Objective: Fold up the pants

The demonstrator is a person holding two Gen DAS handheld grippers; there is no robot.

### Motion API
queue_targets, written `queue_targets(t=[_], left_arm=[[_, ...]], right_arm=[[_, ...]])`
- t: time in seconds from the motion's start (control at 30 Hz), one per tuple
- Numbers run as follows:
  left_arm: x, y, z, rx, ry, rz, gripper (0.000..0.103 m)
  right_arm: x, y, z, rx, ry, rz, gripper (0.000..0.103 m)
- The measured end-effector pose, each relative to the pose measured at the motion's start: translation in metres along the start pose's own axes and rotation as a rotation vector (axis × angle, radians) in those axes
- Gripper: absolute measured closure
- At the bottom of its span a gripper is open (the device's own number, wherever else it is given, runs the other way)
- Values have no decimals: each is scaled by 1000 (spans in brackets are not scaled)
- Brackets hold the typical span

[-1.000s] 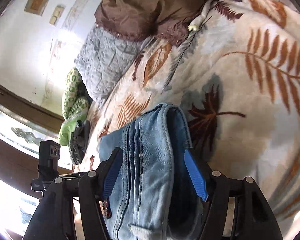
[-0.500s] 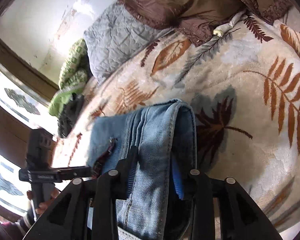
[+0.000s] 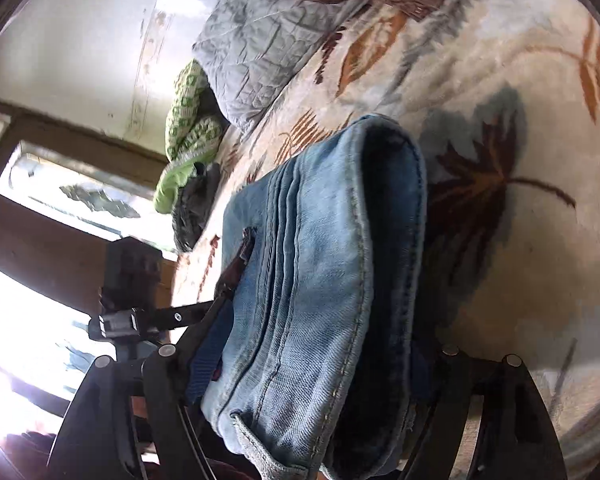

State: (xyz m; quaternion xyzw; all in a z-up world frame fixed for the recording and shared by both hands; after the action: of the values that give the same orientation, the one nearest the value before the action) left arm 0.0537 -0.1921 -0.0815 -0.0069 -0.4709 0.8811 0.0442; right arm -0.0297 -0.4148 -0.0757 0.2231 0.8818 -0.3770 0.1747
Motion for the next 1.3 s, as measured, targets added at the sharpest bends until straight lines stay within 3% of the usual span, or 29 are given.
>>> queue_targets(t=[0.07,0.13,0.17,0.23,0.33,0.43,0.6,0.73,0.83,0.9,0.93,1.0,1.03,1.07,1.1,1.13,1.23,1.3], left_arm=[[-2,4,-1,8,-21,1,15],[1,1,1,-13,-30,16,19],[3,-1,4,-26,-22,25,32],[10,-9,10,-58,5,60,46],[21,-24,16,-77,53,115,72],[22,-39,15,-50,58,139,78],[7,-86,-5,-32,52,257,78],[-28,-140,-26,-6,22,365,78],[-60,-160,-40,-55,4,423,77],[-80,-161,-50,-128,-19,464,74],[-88,-154,-57,-156,-14,469,65],[-103,-133,-78,-266,-34,452,59],[-108,-119,-90,-307,-53,419,58],[-110,-108,-102,-338,-72,398,48],[-109,-105,-110,-325,-83,405,44],[-105,-109,-115,-291,-89,424,42],[-96,-125,-118,-245,-82,452,41],[-86,-136,-114,-256,-79,489,41]], right_arm=[[2,12,3,92,-41,-67,23],[2,16,7,101,-29,-53,26],[3,14,5,120,-27,-48,30],[4,10,-11,164,-79,-44,52],[5,-5,-30,185,-91,-16,71],[2,-13,-45,185,-87,-3,71],[-13,8,-84,153,-118,-30,72],[-47,38,-126,112,-176,-1,72],[-79,70,-149,92,-218,26,72],[-96,95,-155,93,-237,33,72],[-103,110,-153,97,-233,34,70],[-106,140,-139,121,-210,10,68],[-105,156,-129,173,-203,-20,65],[-102,170,-117,241,-201,-64,65],[-96,181,-105,317,-203,-114,58],[-92,183,-97,315,-185,-117,50],[-90,158,-86,267,-98,-53,45],[-91,139,-92,255,-96,-36,44]])
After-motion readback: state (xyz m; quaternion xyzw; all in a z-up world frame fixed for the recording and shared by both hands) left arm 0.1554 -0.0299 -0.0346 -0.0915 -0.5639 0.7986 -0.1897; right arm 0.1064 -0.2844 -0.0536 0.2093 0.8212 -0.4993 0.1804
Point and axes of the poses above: each gripper's, at about its wrist camera, not at the fingertips, and y roughly the way its jaws point, z to its right, x to its underside, the point moved 4 cm from there along y, roughly the way its jaws point, and after that the axes turned 13 degrees about -y, right-handed, at the moved point
